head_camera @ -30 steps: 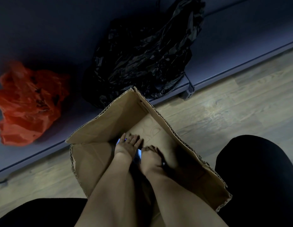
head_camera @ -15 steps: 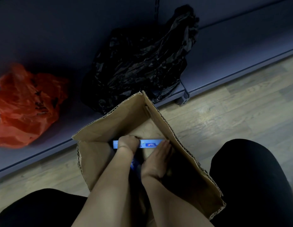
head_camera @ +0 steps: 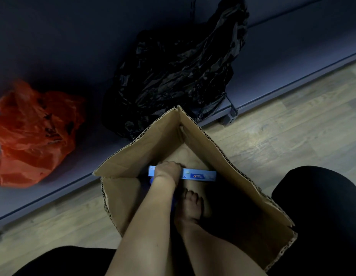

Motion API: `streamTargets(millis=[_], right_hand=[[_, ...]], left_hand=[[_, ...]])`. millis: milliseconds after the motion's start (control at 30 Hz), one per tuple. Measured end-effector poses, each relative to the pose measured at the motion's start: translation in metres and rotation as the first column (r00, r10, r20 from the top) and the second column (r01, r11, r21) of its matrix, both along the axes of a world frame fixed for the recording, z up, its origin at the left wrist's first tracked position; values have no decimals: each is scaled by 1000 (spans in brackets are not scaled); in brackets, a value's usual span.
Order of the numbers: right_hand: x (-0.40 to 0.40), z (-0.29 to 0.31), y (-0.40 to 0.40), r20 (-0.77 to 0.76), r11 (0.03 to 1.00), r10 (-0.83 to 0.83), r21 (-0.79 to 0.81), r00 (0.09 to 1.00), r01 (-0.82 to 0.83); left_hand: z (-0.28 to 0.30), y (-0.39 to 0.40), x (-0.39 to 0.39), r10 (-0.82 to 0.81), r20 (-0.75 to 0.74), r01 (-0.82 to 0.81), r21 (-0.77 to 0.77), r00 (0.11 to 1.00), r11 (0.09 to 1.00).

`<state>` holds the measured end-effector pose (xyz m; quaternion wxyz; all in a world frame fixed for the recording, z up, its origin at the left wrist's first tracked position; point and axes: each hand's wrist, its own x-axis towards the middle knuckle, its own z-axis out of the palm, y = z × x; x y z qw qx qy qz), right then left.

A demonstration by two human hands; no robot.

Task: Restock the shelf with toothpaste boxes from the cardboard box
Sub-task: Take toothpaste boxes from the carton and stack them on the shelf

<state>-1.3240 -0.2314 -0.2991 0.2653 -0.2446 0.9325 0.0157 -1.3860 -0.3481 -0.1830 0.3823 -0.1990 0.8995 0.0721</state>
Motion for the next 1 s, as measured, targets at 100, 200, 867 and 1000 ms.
streamTargets(millis=[100,200,867,1000], right_hand=[[-2,-9,-1,69,1000,7,-9,998,-7],[4,-19,-5,158,999,30,-38,987,-24],[-37,34,-20,213,990,28,128,977,-57],[-48,84,-21,239,984,113,111,964,-143]], left_hand=[[0,-1,2,1,-27,0,9,1000,1000],[1,-3,3,6,-47,-5,24,999,1000],[17,4,-6,-134,-16,133,-45,991,990],[65,9,-7,-180,-63,176,-67,982,982]])
